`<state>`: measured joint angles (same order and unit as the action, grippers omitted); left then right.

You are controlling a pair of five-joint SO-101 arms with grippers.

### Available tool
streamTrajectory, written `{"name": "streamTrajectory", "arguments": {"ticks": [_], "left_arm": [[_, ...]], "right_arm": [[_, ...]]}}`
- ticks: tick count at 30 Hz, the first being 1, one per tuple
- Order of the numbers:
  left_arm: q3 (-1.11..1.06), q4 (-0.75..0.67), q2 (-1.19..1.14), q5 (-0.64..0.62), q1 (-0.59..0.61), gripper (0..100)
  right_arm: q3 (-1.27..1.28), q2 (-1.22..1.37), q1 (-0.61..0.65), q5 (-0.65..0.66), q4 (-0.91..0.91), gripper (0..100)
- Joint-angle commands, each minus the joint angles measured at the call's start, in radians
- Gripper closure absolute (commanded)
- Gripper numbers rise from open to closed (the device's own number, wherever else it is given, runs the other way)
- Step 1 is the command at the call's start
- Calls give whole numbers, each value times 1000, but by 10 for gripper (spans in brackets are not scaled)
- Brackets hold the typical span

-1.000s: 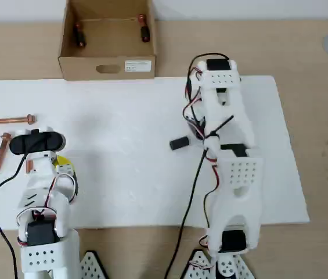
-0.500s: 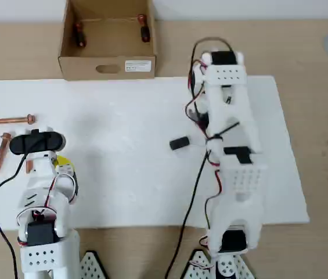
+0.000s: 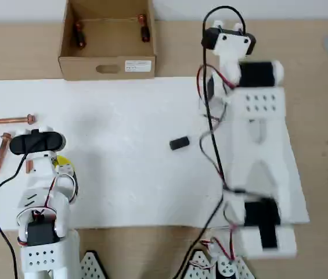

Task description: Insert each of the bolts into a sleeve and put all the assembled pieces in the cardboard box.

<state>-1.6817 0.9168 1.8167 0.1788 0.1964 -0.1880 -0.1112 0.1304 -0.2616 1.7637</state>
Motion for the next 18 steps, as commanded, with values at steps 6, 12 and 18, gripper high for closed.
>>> {"name": "streamTrajectory", "arguments": {"ticks": [6, 12, 18], "left_arm": [[-5, 3, 5, 9, 2, 994], [107, 68, 2, 9, 2, 994], [281, 213, 2, 9, 2, 993]], "right_arm": [[331, -438, -15, 84, -14, 989], [576, -671, -15, 104, -109, 989], [771, -862, -15, 109, -213, 989]]}}
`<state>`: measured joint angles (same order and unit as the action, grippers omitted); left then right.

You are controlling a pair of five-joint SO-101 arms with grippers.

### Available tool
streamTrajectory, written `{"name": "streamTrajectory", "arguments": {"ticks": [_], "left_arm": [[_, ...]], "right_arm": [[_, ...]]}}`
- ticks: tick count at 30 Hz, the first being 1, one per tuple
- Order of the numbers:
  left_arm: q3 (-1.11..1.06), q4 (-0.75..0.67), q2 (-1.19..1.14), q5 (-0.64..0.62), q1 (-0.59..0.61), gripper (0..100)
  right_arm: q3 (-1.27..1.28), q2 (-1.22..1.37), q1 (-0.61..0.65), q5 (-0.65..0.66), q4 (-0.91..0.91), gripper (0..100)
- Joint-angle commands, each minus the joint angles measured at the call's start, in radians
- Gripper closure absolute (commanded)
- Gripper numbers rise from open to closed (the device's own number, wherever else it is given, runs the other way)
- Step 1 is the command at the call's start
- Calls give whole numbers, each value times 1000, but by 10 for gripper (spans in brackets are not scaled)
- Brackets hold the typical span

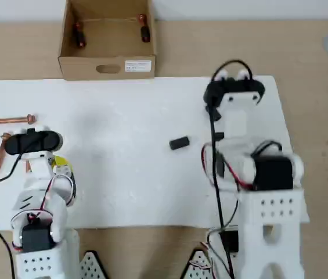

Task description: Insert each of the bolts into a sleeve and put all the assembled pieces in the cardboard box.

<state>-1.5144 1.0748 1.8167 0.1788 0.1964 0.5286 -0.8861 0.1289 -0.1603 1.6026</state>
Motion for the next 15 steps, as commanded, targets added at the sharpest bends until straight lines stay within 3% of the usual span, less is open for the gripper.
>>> {"name": "streamTrajectory", "arguments": {"ticks": [1, 8, 15], "left_arm": [[143, 80, 1, 9, 2, 993], [338, 193, -87, 9, 2, 993], [704, 262, -486, -23, 2, 995]], "right_arm": [[81, -113, -13, 8, -64, 989], [213, -265, -13, 9, -115, 989], [286, -378, -13, 46, -157, 989]]}}
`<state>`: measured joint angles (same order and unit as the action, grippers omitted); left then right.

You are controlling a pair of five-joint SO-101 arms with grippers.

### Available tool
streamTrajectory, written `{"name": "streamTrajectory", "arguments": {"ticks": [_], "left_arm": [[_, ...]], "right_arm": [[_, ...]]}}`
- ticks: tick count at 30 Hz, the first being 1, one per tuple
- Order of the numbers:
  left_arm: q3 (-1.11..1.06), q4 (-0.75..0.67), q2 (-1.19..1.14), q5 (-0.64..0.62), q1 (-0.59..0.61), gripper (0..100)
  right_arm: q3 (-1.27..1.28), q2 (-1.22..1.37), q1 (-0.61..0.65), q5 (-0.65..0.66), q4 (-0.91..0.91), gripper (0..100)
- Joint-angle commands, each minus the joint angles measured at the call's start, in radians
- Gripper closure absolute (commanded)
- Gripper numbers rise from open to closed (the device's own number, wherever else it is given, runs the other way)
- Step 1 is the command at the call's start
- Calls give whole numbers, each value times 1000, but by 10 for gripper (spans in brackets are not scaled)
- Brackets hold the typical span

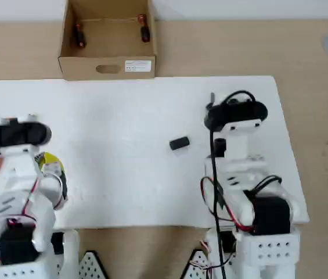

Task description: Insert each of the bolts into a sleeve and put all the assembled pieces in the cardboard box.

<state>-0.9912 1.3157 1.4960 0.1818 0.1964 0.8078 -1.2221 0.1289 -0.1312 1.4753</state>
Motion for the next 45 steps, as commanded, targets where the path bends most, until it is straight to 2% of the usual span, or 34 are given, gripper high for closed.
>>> {"name": "streamTrajectory", "arguments": {"ticks": [1, 5, 12, 15, 20, 31, 34, 45], "left_arm": [[239, 38, -223, -34, 5, 996], [417, 126, -452, -31, 8, 997], [595, 298, -745, -26, 11, 997], [635, 325, -835, -26, 17, 995], [687, 336, -974, -23, 110, 984], [882, 397, -1316, 218, 293, 957], [931, 399, -1406, 265, 336, 905], [1171, 396, -1716, 388, 354, 886]], "right_arm": [[13, -54, -13, 20, -34, 989], [42, -97, -13, 20, -49, 989], [87, -147, -15, 20, -49, 989], [96, -166, -15, 20, -49, 989], [107, -185, -15, 20, -49, 989], [108, -182, -15, 20, -49, 989], [108, -179, -15, 20, -49, 989], [107, -180, -15, 20, -43, 989]]}}
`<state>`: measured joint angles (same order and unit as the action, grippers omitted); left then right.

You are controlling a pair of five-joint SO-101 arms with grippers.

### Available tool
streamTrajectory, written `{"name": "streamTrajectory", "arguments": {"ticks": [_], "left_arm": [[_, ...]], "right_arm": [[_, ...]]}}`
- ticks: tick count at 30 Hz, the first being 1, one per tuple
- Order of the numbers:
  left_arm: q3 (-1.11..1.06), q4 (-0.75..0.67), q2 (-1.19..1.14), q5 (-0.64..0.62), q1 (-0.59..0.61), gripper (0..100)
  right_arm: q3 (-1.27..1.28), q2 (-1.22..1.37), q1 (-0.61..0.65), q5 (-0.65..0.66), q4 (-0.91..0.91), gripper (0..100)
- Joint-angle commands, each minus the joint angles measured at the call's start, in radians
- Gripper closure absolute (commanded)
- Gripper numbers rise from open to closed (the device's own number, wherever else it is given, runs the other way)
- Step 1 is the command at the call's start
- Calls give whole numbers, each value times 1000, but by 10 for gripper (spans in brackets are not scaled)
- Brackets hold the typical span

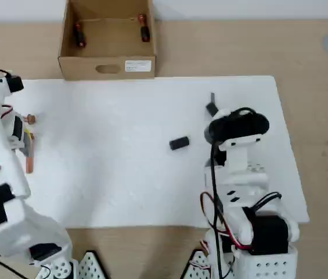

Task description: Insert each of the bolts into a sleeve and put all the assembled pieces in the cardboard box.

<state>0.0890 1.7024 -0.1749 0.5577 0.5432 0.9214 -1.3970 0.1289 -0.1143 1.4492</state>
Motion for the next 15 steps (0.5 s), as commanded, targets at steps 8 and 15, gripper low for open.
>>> {"name": "streamTrajectory", "arguments": {"ticks": [8, 15], "left_arm": [[281, 9, -249, 20, 8, 889], [367, 6, -360, 38, 6, 889]], "right_arm": [[-10, -4, -15, 5, -17, 989], [-10, -4, -15, 5, -18, 989]]}}
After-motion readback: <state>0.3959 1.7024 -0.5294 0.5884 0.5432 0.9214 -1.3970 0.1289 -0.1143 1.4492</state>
